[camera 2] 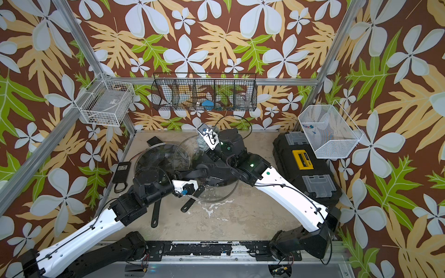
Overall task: Wipe the pot lid with a cloth
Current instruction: Wipe the pot lid.
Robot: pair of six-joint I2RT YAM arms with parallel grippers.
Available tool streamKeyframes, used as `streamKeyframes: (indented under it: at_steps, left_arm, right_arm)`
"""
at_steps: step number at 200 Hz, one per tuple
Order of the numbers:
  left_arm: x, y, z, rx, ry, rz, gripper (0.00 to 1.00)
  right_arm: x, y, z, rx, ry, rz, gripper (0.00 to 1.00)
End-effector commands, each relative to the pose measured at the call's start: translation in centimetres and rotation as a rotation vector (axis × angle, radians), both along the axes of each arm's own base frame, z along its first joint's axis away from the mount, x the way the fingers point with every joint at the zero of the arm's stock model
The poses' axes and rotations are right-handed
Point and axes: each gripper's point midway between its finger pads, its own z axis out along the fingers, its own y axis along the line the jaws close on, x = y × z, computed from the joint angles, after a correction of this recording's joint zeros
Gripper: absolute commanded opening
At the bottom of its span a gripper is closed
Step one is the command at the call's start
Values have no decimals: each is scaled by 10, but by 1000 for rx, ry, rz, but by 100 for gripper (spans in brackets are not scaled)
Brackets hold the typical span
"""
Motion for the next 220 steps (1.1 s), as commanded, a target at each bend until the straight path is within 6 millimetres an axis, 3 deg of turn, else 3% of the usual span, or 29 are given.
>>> streamKeyframes:
  at_steps: [1, 16, 33, 101, 121, 147, 169, 220]
  left_arm:
    - [4, -2, 60, -219, -97, 22, 0]
    - [6, -1, 64, -274, -54, 40, 0]
    - [8, -3, 63, -304, -16, 48, 0]
    - [24, 1, 75, -469, 118, 150, 0]
    - [24, -1, 72, -457, 127, 143, 0]
    - [25, 0, 69, -449, 125, 153, 0]
    - [26, -1, 72, -477, 146, 156, 0]
    - [29, -1, 84, -615, 234, 178, 0]
  right_arm:
    - [1, -29, -4, 10, 4, -82, 0]
    - [-7, -40, -3, 16, 2, -91, 0]
    - [-18, -38, -7, 34, 27, -50, 0]
    - [-77, 1, -61, 1, 132, 99, 0]
    - [-73, -10, -55, 17, 104, 35, 0]
    - [-52, -44, -34, 56, 54, -92, 0]
    - [-40, -61, -37, 67, 72, -133, 0]
    - [-74, -11, -77, 47, 157, 42, 0]
